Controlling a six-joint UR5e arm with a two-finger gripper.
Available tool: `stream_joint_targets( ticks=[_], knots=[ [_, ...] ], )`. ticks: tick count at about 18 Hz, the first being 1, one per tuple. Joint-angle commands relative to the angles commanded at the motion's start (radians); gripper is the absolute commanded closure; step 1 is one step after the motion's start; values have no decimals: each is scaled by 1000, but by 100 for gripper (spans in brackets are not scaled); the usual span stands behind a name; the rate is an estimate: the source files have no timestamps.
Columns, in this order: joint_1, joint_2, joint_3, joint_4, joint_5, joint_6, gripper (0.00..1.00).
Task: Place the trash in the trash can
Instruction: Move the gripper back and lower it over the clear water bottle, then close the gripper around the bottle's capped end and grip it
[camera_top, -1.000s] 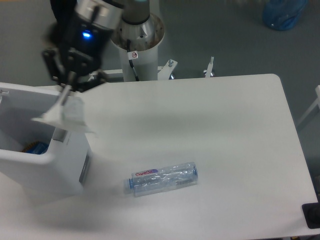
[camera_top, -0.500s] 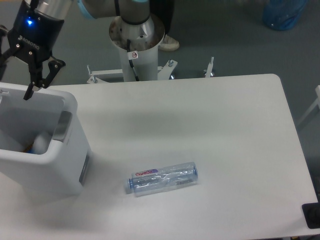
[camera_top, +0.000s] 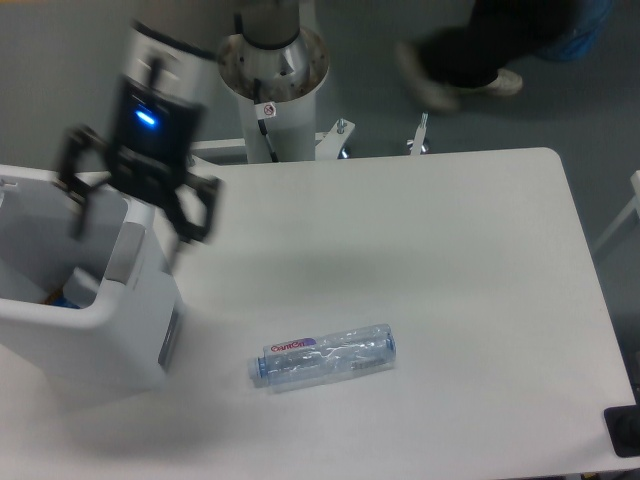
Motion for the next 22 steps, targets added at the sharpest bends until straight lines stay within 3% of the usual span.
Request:
stream_joint_targets(
  ticks=[4,7,9,12,20,22],
  knots=[
    [22,-69,-6,2,14,46,0],
    [22,-172,8,9,21,57,0],
    [20,-212,12,9,87,57,0],
    [20,-217,12,12,169,88,0],
    [9,-243,-54,12,195,520,0],
    [2,-250,-67,12,195,566,0]
  ],
)
